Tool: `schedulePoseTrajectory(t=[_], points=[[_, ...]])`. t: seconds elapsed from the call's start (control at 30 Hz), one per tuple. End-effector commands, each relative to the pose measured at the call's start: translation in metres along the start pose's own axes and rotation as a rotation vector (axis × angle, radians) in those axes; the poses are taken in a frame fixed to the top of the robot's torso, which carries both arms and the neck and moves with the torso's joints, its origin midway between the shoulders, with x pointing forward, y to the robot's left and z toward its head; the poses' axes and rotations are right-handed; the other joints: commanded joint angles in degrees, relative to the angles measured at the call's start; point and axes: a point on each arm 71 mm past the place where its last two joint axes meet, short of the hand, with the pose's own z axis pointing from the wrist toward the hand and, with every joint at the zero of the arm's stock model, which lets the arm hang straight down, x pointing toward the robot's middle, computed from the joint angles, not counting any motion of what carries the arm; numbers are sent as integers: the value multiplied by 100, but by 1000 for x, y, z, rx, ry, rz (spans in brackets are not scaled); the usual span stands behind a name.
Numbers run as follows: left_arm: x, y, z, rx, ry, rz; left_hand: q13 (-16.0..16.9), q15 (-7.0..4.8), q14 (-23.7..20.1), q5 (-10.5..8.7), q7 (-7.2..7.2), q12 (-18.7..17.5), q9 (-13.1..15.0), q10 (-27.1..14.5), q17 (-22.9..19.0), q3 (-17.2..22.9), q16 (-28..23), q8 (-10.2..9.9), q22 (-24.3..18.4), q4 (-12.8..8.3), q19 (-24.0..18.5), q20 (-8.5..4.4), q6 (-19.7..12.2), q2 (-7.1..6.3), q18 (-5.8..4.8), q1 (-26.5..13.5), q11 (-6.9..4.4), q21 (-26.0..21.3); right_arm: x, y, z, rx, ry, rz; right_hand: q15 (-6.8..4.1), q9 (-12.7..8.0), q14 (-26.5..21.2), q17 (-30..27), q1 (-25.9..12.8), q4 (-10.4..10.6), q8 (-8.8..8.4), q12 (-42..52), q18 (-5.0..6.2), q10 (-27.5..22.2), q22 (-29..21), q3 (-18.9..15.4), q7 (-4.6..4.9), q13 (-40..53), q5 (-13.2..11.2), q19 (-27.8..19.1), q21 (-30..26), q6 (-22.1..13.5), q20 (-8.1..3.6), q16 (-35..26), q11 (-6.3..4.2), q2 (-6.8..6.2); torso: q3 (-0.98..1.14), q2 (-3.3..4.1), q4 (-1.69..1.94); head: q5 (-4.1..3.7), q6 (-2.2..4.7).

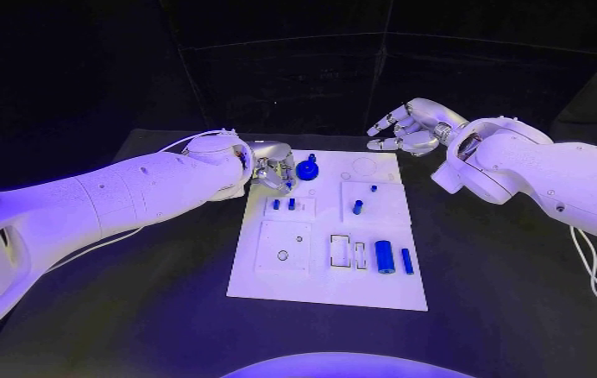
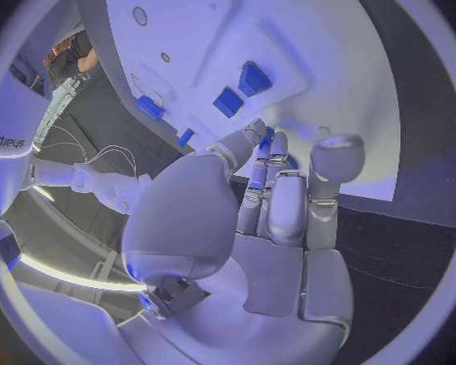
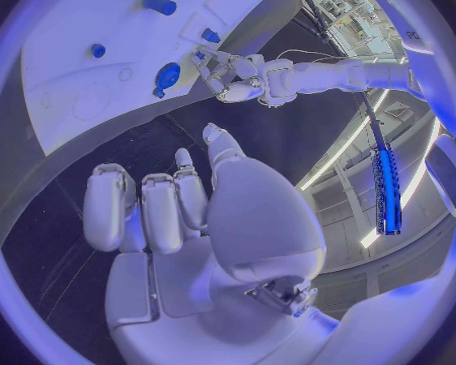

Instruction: Assemble the parts on the task board

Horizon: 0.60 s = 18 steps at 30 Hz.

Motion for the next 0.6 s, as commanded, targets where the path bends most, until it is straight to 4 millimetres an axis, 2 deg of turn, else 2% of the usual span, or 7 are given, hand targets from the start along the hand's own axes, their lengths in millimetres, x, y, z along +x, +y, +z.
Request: schedulePoseTrajectory(t=[0.03,0.3,0.6], points=[[1,0,0,-12,14,1,9,-27,87,-13,0,-33,7,59,-1,46,35,-18,16,-2,13,2,66,20,-37,-64,-3,29,-1,2,0,-10,-7,-2,-37,-8,228,0,13,26,29,-13,82,-17,-5,-12,16,57,34,-44,-34,-40,7,-26,-3,24,-2,3,-2,-6,-2],[1,-1,2,-17,21,2,6,-27,86,-18,6,-55,3,60,-5,39,39,-36,37,-7,13,-1,56,-12,-40,-88,1,43,-1,2,1,-11,-6,-2,-37,-8,228,0,13,26,29,-13,82,-17,-5,-12,16,57,34,-44,-34,-40,7,-26,-3,24,1,0,3,-11,-16],[2,0,2,-32,31,2,-20,89,53,-14,119,-365,-67,-409,-129,-8,9,-369,10,-21,-27,71,-383,-225,-53,-230,154,-4,-1,1,1,-10,-8,-2,-37,-8,228,0,13,26,29,-13,82,-17,-5,-12,16,57,34,-44,-34,-40,7,-26,-3,24,2,-2,3,-17,-17]])
